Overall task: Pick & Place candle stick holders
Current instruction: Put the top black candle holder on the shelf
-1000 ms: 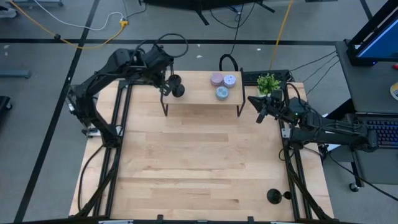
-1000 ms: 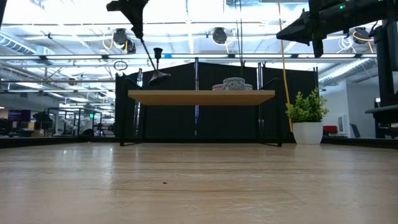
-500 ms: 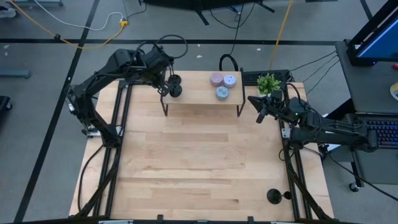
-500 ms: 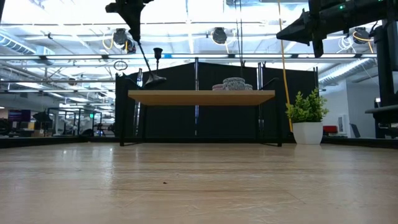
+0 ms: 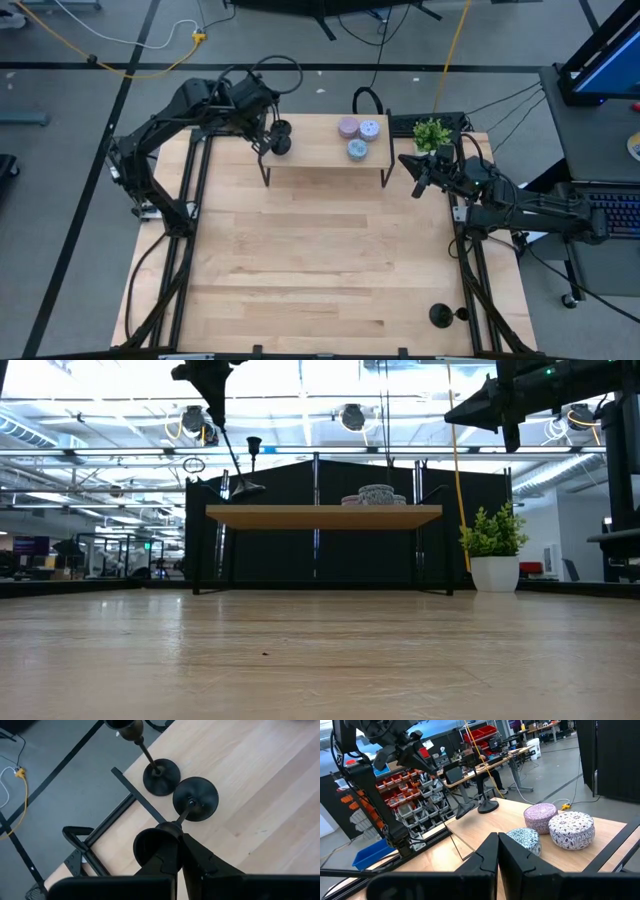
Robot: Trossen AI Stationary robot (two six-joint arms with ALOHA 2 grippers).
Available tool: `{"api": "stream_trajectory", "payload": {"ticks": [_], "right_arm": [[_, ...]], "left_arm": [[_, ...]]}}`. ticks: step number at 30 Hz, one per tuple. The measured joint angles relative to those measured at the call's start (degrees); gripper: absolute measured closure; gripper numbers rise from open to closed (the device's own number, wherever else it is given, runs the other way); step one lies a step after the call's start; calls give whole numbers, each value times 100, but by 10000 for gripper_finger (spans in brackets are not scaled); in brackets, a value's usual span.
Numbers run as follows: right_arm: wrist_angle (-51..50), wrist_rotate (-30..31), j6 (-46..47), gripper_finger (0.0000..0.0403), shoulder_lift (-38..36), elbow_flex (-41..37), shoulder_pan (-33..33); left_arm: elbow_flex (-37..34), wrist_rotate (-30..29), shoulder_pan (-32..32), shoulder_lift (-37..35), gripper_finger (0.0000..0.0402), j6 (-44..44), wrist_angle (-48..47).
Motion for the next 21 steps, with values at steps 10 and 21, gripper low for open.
{"api": "stream_trajectory", "payload": {"ticks": [10,21], "right_arm": [[0,0,1,402,-1,-2,1],[0,4,0,401,-2,0,2]], "left_arm": [[-487,-44,43,-35,391,1,41],[-492,11,49,-105,379,-53,-15]]}}
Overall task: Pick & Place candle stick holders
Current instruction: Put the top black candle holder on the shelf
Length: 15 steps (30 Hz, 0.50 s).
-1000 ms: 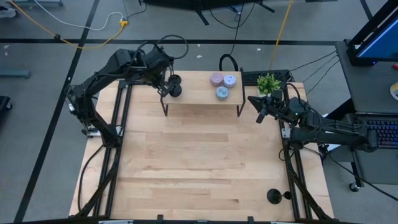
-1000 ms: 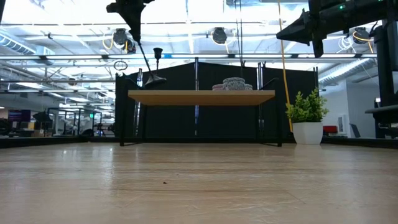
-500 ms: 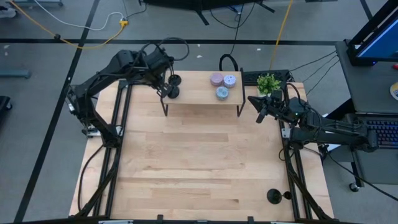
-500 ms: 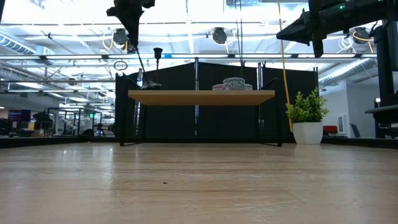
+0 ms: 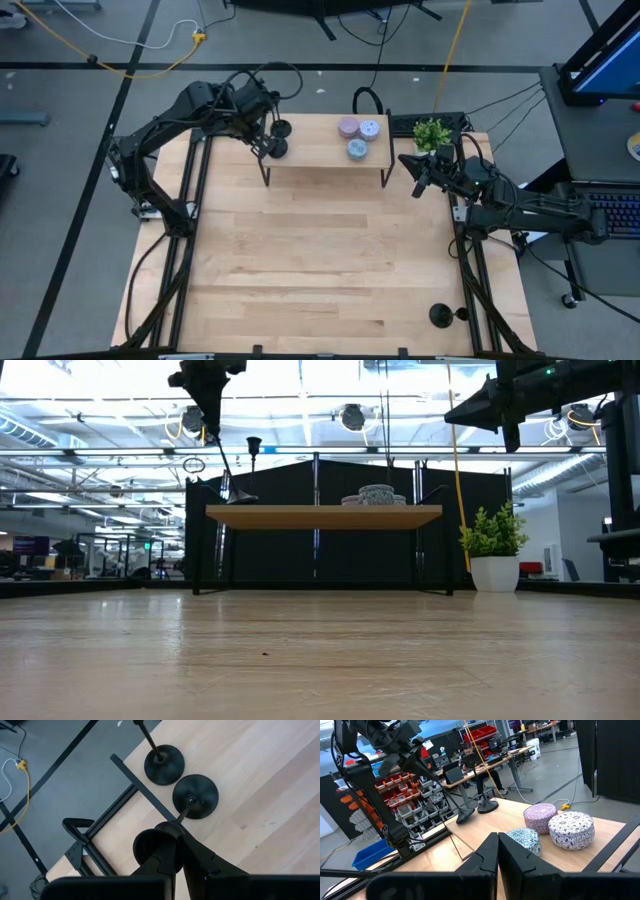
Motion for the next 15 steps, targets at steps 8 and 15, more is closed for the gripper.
{"api": "stream_trajectory", "payload": {"ticks": [8,15], "right_arm": [[2,0,0,401,1,0,0],[0,0,0,402,2,-1,-1]], "left_arm": [[0,7,-7,0,377,19,4],[-1,17,-7,0,368,55,3]]}}
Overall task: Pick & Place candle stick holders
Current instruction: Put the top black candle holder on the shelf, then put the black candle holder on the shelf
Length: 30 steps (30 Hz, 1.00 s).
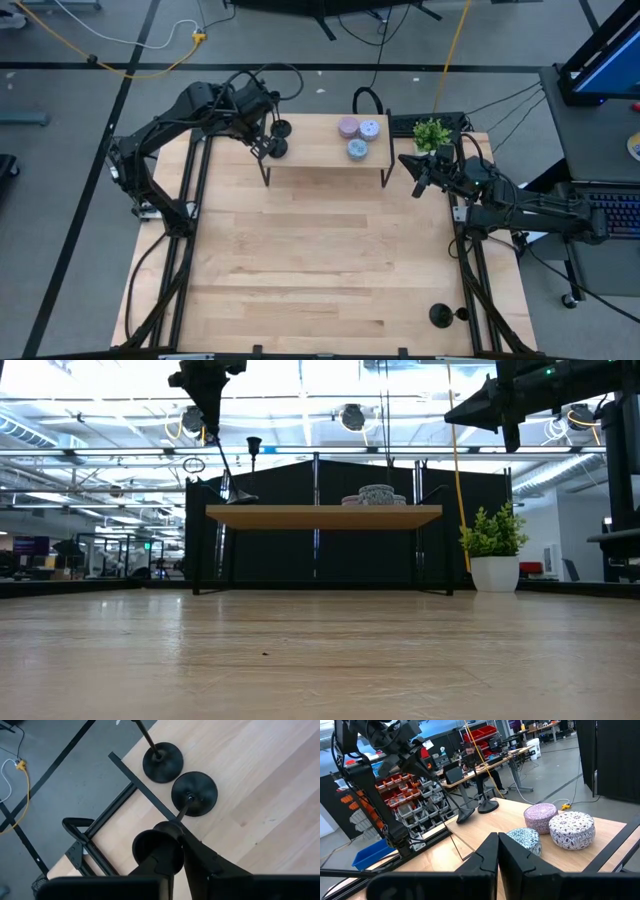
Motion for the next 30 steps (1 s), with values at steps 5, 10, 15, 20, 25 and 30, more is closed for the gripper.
{"api": "stream_trajectory", "payload": {"ticks": [5,10,15,20,25,30], "right_arm": [[0,0,0,402,0,-1,-1],[0,0,0,402,-2,0,1],[0,-1,2,402,-1,0,0],[0,0,2,403,0,0,0],[0,-2,2,403,0,-1,-1],[2,-44,92,403,-2,-1,0]], "left_arm": [[-5,0,0,7,320,17,-5],[86,-4,0,11,260,142,20],[551,-100,0,7,216,163,28],[1254,-171,0,4,193,199,26],[1966,-173,0,-4,190,208,18],[2207,-172,0,-205,190,552,85]]}}
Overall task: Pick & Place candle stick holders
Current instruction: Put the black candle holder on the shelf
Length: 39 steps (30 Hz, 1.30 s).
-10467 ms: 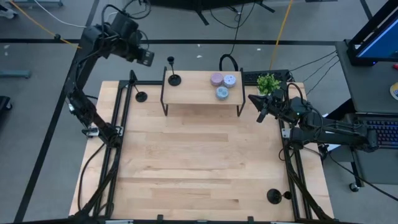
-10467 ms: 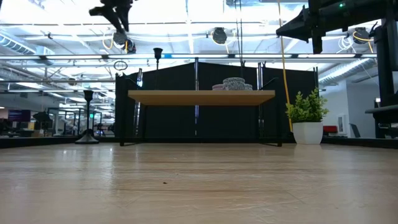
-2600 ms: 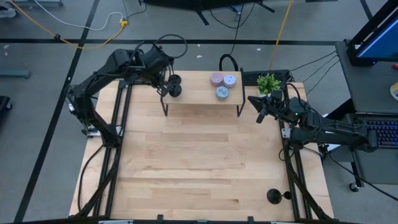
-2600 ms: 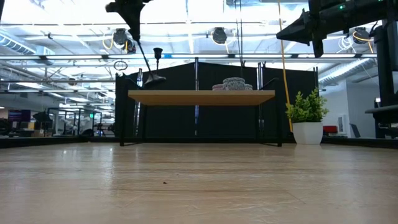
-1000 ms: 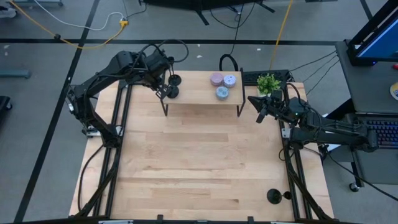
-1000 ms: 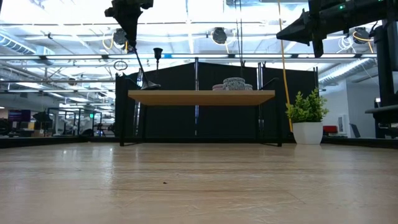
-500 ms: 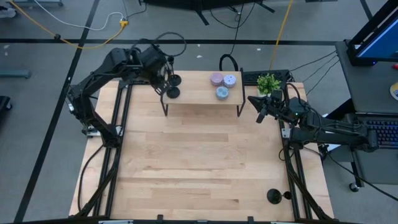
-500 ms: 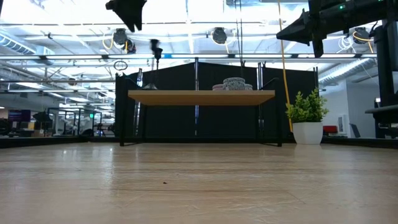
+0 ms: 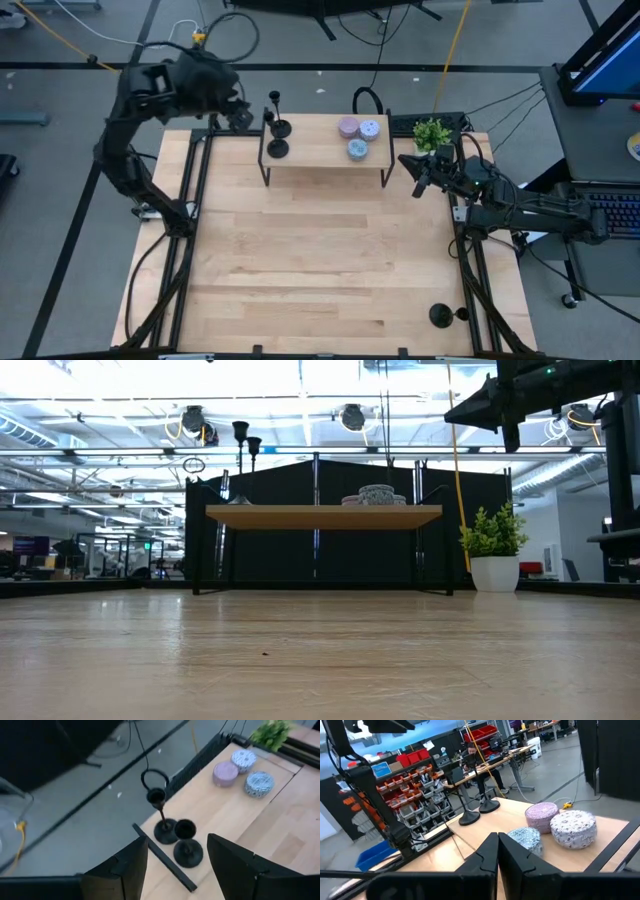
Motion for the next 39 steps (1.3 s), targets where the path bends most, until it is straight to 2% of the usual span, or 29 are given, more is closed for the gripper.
{"api": "stream_trajectory", "payload": {"ticks": [5,10,13,17,21,23,28,36,39], "right_arm": [[1,-783,160,399,0,1,-2],[32,-1694,19,399,0,1,57],[349,-2183,-116,402,0,2,210],[770,-2666,-311,402,0,121,520],[629,-2667,-587,402,1,421,952],[166,-2618,-757,402,23,688,1159],[-1600,-1925,-966,402,242,1652,1780],[-4221,-1151,-867,401,1144,3437,2838],[-5021,-1122,-646,401,1572,4048,3166]], "left_arm": [[-7,-1,135,-258,190,590,-77],[-56,115,344,-510,190,599,-64],[-328,472,450,-715,190,520,-66],[-1073,655,498,-1135,190,348,-31],[-2161,917,498,-1692,190,318,537],[-2792,1189,498,-2034,190,319,1078],[-4334,1607,498,-2909,190,246,2266],[-6356,1818,498,-4260,190,-378,3038],[-7072,1831,496,-4780,190,-679,3391]]}}
